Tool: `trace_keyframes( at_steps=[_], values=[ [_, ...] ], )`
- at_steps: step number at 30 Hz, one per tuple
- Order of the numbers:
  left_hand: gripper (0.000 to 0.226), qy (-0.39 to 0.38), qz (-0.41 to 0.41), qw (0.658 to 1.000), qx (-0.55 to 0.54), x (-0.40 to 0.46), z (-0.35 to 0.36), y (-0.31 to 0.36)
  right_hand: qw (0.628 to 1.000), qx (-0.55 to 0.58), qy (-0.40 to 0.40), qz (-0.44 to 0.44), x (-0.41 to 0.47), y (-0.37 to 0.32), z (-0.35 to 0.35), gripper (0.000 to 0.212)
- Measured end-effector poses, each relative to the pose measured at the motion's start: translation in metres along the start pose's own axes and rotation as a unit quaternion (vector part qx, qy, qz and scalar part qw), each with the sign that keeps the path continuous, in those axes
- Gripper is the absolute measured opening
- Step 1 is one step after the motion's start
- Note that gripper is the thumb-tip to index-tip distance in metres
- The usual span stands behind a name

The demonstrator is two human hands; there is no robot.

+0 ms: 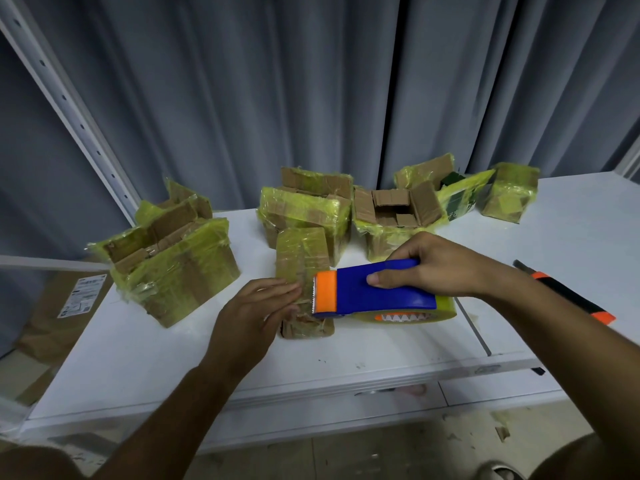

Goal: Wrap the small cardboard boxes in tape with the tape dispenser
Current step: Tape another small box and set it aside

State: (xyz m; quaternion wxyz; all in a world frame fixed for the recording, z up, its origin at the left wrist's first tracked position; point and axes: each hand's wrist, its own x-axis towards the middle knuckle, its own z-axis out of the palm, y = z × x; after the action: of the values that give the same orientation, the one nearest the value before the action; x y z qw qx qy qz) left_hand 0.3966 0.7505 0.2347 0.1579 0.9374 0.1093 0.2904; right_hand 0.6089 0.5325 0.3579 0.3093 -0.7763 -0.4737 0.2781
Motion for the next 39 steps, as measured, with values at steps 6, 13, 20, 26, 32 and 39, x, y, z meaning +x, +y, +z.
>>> trace_keyframes(
  at_steps=[6, 13, 20, 26, 32, 39],
  values=[
    [0.036, 0.004, 0.004, 1.0, 0.003, 0.004, -0.004, 0.003, 1.0, -0.024, -0.002, 0.014, -0.006, 0.008, -0.018, 0.055],
    [0.032, 0.016, 0.004, 1.0, 0.023, 0.002, -0.007, 0.007, 0.999, -0.026, 0.021, 0.043, -0.01, 0.012, -0.017, 0.05],
    [0.037, 0.009, 0.031, 0.999, 0.028, 0.01, 0.003, 0.032, 0.997, -0.056, 0.042, 0.041, -0.007, 0.016, -0.006, 0.035],
    [0.041, -0.031, 0.065, 0.997, 0.031, 0.012, 0.024, 0.034, 0.996, -0.058, 0.042, 0.044, -0.003, 0.02, -0.006, 0.037],
    [0.043, -0.034, 0.056, 0.995, 0.072, 0.016, 0.023, 0.028, 0.996, -0.051, 0.049, 0.046, -0.003, 0.026, -0.006, 0.042],
    [0.035, -0.022, 0.027, 0.998, 0.052, 0.018, 0.015, 0.032, 0.998, -0.048, 0.046, 0.022, -0.013, 0.035, -0.009, 0.063]
  ],
)
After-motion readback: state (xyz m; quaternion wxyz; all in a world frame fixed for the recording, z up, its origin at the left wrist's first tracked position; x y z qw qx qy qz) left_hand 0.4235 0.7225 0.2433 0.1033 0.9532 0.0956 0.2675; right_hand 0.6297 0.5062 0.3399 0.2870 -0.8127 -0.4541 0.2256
